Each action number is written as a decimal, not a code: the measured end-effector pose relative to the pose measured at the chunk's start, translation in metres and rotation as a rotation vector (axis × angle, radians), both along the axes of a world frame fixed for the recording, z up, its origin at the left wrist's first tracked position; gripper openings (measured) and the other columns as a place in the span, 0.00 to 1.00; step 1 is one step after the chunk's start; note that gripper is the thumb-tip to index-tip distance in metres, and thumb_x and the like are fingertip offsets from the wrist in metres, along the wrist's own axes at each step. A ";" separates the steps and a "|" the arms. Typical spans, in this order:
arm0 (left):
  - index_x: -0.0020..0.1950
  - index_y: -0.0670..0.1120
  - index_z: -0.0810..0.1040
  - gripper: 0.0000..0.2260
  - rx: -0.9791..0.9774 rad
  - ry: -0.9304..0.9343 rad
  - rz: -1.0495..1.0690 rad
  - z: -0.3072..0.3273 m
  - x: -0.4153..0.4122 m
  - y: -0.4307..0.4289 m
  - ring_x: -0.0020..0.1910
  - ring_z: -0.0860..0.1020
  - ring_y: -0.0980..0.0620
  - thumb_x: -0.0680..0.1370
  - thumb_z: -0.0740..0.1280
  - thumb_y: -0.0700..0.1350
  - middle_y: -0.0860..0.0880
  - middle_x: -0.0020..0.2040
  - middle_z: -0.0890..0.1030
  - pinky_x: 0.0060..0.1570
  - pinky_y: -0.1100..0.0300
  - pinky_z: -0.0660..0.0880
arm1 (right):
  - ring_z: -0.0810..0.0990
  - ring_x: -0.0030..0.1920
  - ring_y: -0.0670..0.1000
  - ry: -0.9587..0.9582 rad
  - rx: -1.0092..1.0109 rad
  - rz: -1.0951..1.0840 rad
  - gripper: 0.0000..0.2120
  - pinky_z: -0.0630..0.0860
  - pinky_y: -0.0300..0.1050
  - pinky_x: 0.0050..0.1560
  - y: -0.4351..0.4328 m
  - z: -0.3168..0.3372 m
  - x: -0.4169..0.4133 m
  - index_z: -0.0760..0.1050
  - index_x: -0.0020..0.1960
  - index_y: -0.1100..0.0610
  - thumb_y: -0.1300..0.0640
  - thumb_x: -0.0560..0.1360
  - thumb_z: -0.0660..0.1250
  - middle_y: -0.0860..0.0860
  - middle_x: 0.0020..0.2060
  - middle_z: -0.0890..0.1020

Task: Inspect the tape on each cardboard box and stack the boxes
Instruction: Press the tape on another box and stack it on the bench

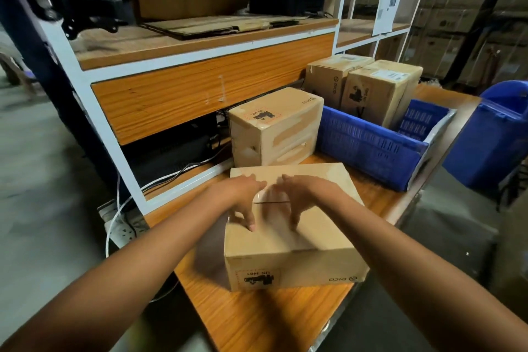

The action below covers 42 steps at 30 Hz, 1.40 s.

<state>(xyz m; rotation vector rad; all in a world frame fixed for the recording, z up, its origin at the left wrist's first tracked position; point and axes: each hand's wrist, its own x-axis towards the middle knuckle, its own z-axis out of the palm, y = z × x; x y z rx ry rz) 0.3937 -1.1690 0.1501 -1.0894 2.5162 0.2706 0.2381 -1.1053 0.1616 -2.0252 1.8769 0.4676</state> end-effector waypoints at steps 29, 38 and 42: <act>0.61 0.47 0.73 0.20 0.296 1.396 1.054 -0.037 0.009 -0.012 0.50 0.79 0.47 0.82 0.59 0.62 0.45 0.53 0.80 0.45 0.52 0.75 | 0.73 0.67 0.60 -0.711 -0.861 -1.028 0.35 0.71 0.56 0.64 0.058 -0.049 -0.078 0.58 0.80 0.55 0.40 0.80 0.64 0.58 0.72 0.70; 0.53 0.50 0.75 0.05 -0.236 1.289 0.906 -0.010 0.015 0.004 0.48 0.75 0.48 0.80 0.62 0.49 0.45 0.54 0.76 0.44 0.54 0.71 | 0.73 0.51 0.55 -0.872 -1.048 -1.230 0.30 0.69 0.52 0.51 0.056 -0.035 -0.078 0.71 0.62 0.57 0.32 0.80 0.52 0.54 0.54 0.72; 0.49 0.46 0.77 0.05 -0.387 1.353 0.781 -0.023 0.020 0.033 0.44 0.73 0.50 0.81 0.63 0.44 0.47 0.50 0.73 0.40 0.57 0.66 | 0.76 0.52 0.54 -0.956 -1.098 -1.248 0.23 0.75 0.53 0.51 0.058 -0.039 -0.077 0.69 0.58 0.55 0.36 0.79 0.62 0.54 0.55 0.75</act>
